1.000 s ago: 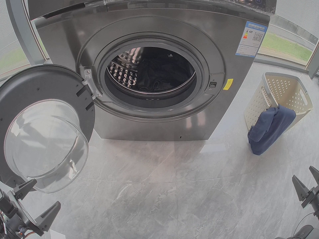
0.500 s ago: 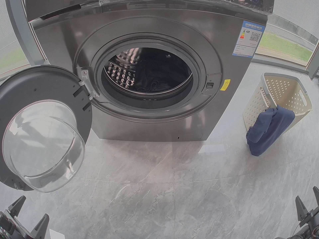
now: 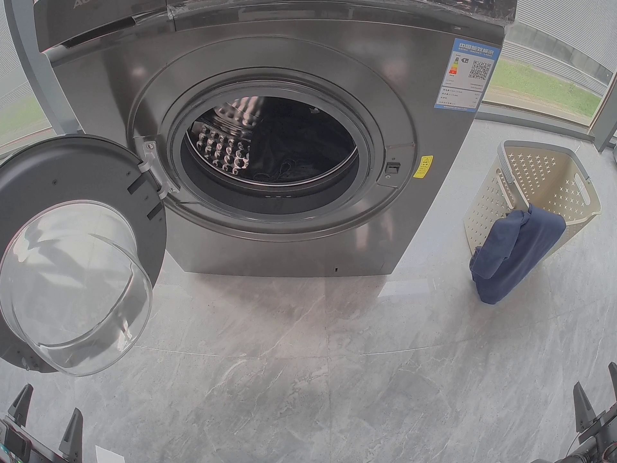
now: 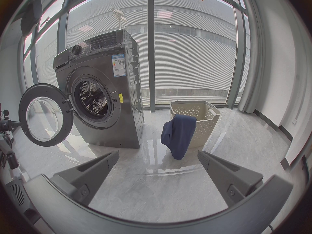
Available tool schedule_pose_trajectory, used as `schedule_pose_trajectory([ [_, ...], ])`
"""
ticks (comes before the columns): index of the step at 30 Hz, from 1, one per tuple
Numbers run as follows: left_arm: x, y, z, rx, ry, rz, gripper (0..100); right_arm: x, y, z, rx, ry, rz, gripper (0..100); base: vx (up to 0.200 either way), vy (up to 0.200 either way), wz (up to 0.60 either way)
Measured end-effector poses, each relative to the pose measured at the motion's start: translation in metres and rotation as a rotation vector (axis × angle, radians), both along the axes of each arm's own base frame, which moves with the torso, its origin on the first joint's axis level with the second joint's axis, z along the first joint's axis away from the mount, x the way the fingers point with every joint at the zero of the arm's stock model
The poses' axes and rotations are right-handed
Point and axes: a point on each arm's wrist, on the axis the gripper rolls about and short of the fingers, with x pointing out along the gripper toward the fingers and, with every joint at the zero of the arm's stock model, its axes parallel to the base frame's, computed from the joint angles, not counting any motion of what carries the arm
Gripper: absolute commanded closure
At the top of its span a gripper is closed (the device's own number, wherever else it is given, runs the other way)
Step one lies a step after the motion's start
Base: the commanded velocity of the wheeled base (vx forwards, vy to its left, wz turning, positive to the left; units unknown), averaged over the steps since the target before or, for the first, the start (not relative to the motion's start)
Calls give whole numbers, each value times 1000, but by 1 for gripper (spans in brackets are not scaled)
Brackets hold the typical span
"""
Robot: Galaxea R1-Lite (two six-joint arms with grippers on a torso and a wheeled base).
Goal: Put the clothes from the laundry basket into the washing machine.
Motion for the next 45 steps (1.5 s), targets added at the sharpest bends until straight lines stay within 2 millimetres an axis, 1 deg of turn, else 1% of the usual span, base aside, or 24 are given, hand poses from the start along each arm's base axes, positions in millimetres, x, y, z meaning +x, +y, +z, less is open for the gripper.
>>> schedule_pose_trajectory([
  [1,0,0,-1,3,3,-7,0,0,0,0,0,-1,0,0,0,0,0],
  [20,-1,0,-1,3,-3,-19,0,0,0,0,-2,-1,1,0,0,-200,0],
  [26,-1,0,-1,3,-2,-20,0,0,0,0,-2,-1,1,0,0,0,0],
  [34,-1,0,-1,3,-2,-20,0,0,0,0,-2,-1,0,0,0,-200,0],
  [41,-1,0,-1,3,-1,-19,0,0,0,0,-2,-1,1,0,0,0,0],
  [45,-1,0,-1,3,-2,-20,0,0,0,0,-2,-1,1,0,0,-200,0],
])
